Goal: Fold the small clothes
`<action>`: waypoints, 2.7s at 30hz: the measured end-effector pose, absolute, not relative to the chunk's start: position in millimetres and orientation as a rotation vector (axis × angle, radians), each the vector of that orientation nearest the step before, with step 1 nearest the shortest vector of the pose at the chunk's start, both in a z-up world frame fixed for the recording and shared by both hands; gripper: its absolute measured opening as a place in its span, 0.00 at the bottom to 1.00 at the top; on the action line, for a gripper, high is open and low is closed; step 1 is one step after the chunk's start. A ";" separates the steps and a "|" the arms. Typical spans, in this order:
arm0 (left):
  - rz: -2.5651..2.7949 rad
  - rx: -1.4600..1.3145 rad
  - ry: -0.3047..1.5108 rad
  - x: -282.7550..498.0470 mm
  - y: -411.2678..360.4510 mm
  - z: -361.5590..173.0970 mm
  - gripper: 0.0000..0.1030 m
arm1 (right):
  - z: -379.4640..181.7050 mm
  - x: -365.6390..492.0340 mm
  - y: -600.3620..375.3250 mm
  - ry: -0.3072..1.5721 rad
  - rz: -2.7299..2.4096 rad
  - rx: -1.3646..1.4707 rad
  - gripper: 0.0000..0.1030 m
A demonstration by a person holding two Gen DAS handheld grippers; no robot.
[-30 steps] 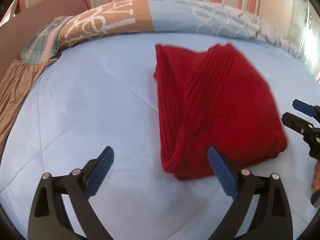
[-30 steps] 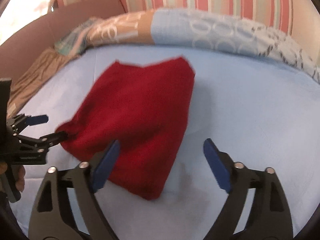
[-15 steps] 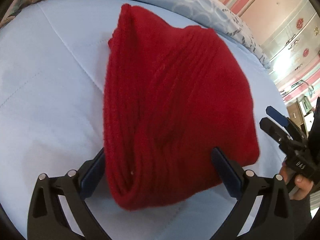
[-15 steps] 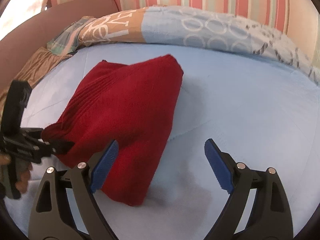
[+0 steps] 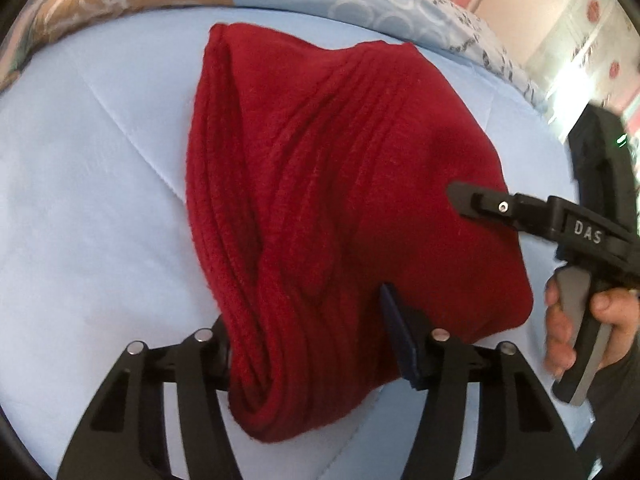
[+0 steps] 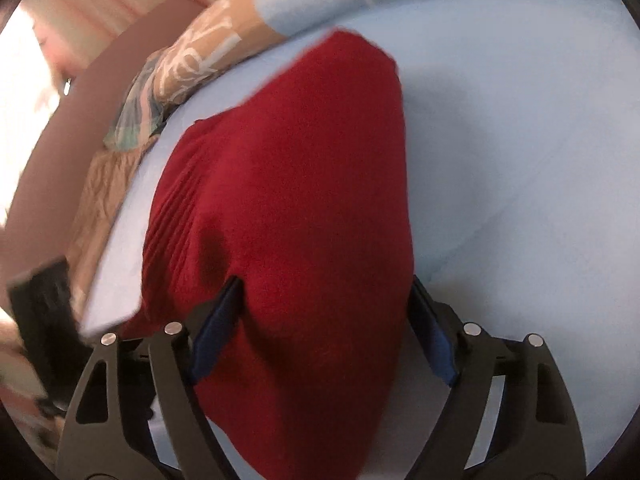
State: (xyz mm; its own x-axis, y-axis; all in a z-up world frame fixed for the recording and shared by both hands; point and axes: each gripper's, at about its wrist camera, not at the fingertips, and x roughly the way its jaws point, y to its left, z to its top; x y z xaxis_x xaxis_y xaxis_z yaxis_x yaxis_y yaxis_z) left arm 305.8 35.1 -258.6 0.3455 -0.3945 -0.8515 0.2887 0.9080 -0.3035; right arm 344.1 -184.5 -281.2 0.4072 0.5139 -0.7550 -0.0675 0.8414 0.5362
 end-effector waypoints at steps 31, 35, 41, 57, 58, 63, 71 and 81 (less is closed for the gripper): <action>-0.519 0.103 0.984 108.6 -155.8 -237.9 0.42 | -259.1 143.0 -355.9 0.913 0.263 0.191 0.46; -0.515 0.088 0.987 97.2 -131.5 -224.1 0.69 | -239.5 120.3 -367.2 0.890 0.243 0.242 0.73; -0.445 0.081 0.861 105.6 -114.1 -170.3 0.82 | -199.0 62.6 -358.5 0.771 0.125 0.047 0.83; -0.435 0.226 0.851 143.7 -104.5 -241.8 0.87 | -264.5 65.6 -345.6 0.935 0.088 -0.074 0.77; -0.439 0.186 0.855 138.3 -98.8 -236.2 0.87 | -257.5 61.2 -343.6 0.918 0.099 -0.069 0.74; -0.320 0.156 0.787 91.3 -78.0 -194.9 0.95 | -198.1 14.1 -317.1 0.704 0.074 -0.062 0.95; -0.164 0.106 0.682 -5.0 -40.9 -147.1 0.98 | -164.7 -41.3 -266.7 0.620 -0.035 0.018 0.97; -0.087 0.169 0.624 -57.3 -18.6 -148.9 0.98 | -179.9 -64.2 -241.0 0.614 -0.082 0.080 0.97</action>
